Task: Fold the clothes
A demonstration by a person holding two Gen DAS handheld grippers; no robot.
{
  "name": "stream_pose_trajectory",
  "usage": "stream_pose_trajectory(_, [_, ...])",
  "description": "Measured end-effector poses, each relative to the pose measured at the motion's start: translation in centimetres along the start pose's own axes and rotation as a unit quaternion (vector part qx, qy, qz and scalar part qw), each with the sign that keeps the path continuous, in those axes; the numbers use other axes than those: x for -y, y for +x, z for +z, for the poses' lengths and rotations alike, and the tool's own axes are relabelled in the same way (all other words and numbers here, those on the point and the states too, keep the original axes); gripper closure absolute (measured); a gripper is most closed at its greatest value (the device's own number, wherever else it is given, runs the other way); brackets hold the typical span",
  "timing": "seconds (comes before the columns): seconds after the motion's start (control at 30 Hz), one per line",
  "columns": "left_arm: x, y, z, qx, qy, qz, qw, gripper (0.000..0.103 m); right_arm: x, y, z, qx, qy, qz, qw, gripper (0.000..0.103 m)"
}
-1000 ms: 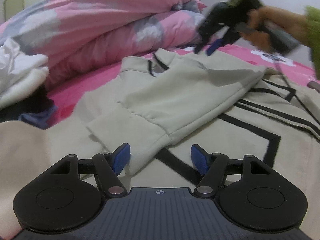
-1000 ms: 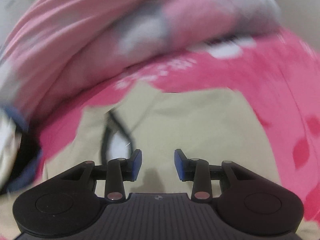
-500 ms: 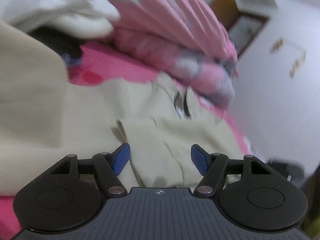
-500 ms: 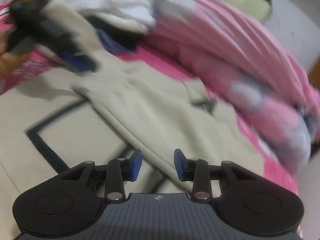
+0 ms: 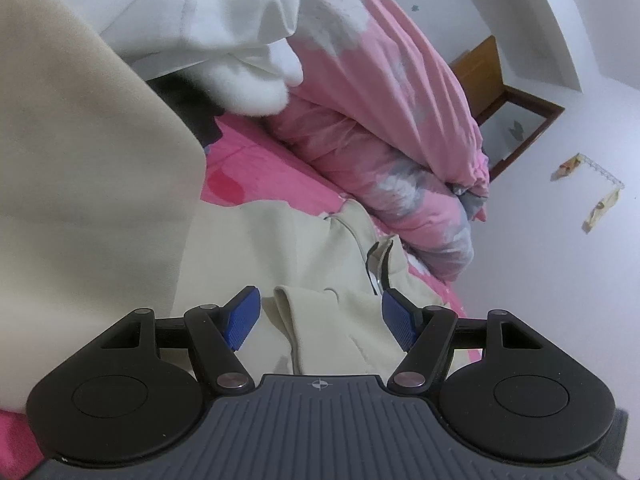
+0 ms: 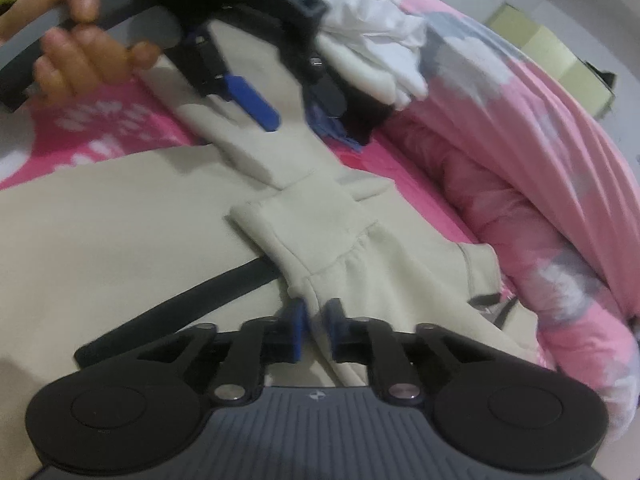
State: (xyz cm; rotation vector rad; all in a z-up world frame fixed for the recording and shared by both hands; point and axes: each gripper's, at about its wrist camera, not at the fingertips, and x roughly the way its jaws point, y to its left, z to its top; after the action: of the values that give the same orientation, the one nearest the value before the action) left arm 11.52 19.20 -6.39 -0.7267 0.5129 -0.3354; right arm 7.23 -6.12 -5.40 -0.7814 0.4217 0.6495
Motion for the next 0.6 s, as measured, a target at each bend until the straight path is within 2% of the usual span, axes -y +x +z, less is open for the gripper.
stream_pose_trajectory(0.17, [1.2, 0.2, -0.8, 0.001, 0.038, 0.004, 0.9993, 0.035, 0.5, -0.3, -0.1, 0.005, 0.048, 0.021, 0.999, 0.100])
stream_pose_trajectory(0.27, [2.7, 0.9, -1.8, -0.007, 0.090, 0.019, 0.9957, 0.035, 0.1, 0.0, -0.6, -0.002, 0.064, 0.045, 0.997, 0.099])
stream_pose_trajectory(0.37, [4.6, 2.2, -3.5, -0.032, 0.169, 0.055, 0.9835, 0.035, -0.4, -0.3, -0.7, 0.002, 0.055, 0.034, 0.998, 0.094])
stream_pose_trajectory(0.4, [5.1, 2.7, -4.1, -0.042, 0.196, 0.073, 0.9770, 0.035, -0.1, -0.8, -0.7, 0.009, 0.065, 0.039, 0.997, 0.085])
stream_pose_trajectory(0.43, [5.6, 3.1, -4.5, -0.050, 0.217, 0.089, 0.9708, 0.035, 0.6, -1.6, -0.9, 0.018, 0.083, 0.050, 0.995, 0.076])
stream_pose_trajectory(0.47, [5.8, 3.3, -4.8, -0.054, 0.230, 0.098, 0.9667, 0.035, 1.5, -2.6, -1.2, 0.027, 0.105, 0.062, 0.992, 0.072])
stream_pose_trajectory(0.53, [6.2, 3.6, -5.4, -0.061, 0.256, 0.117, 0.9577, 0.035, 3.7, -4.5, -2.0, 0.042, 0.150, 0.082, 0.984, 0.069])
stream_pose_trajectory(0.6, [6.3, 3.8, -5.7, -0.067, 0.270, 0.129, 0.9520, 0.035, 7.6, -5.4, -3.3, 0.038, 0.207, 0.058, 0.976, 0.069])
